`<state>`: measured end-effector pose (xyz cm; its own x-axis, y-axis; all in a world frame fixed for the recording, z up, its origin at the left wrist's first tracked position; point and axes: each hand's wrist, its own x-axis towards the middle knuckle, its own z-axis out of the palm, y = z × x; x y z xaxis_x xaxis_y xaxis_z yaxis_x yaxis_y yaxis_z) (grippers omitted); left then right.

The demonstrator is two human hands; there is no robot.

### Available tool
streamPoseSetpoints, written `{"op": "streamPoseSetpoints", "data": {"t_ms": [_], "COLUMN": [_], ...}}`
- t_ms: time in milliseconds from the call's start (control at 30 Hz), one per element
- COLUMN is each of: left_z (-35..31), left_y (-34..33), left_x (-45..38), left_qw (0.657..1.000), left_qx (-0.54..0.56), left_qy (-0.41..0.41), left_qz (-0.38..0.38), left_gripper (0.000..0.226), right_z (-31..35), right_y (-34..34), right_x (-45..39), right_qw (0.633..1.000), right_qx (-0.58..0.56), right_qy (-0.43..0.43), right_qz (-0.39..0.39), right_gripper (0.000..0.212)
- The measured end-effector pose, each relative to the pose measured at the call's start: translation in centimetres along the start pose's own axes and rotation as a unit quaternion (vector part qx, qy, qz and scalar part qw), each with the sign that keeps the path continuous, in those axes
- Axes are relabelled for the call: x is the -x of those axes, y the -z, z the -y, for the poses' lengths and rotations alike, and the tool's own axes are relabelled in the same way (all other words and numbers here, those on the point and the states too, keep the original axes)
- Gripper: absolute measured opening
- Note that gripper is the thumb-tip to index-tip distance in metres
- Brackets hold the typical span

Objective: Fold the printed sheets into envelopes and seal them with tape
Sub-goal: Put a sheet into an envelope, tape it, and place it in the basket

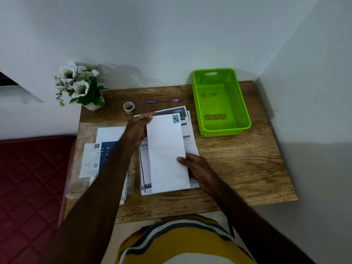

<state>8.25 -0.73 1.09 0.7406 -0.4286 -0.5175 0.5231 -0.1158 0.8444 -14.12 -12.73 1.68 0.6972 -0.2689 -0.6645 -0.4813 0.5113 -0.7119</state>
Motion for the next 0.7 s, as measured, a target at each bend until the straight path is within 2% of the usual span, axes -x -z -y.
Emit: {"op": "streamPoseSetpoints", "data": {"t_ms": [233,367,433,500,567,633,700], "left_z": [-0.7,-1.0,-1.0,-0.9,-0.8,-0.7,-0.7], "left_y": [0.0,0.7,1.1,1.2,1.3,1.1,0.9], "left_x": [-0.3,-0.3,-0.2,-0.1,0.1,0.4,0.6], "left_qw": [1.0,0.999,0.999,0.999,0.999,0.999,0.999], "left_qx": [0.009,0.022,0.025,0.018,0.012,0.009,0.007], "left_qy": [-0.012,-0.031,-0.036,-0.041,-0.046,-0.049,-0.048], "left_qz": [0.004,0.029,0.02,0.013,0.011,0.006,-0.002], "left_gripper": [0.026,0.037,0.037,0.036,0.034,0.033,0.033], "right_z": [1.9,6.6,10.2,13.8,16.6,18.4,19.3], "right_y": [0.2,0.8,1.5,2.4,3.3,3.5,3.2], "right_x": [1.0,3.2,5.0,6.8,7.9,7.5,5.4], "right_qw": [0.999,0.989,0.965,0.899,0.79,0.667,0.575], "right_qx": [0.022,0.006,0.063,0.208,0.365,0.499,0.614], "right_qy": [0.038,0.143,0.231,0.318,0.367,0.367,0.322], "right_qz": [-0.016,-0.048,-0.107,-0.216,-0.329,-0.414,-0.435], "right_gripper": [0.012,0.013,0.011,0.012,0.016,0.021,0.02]}}
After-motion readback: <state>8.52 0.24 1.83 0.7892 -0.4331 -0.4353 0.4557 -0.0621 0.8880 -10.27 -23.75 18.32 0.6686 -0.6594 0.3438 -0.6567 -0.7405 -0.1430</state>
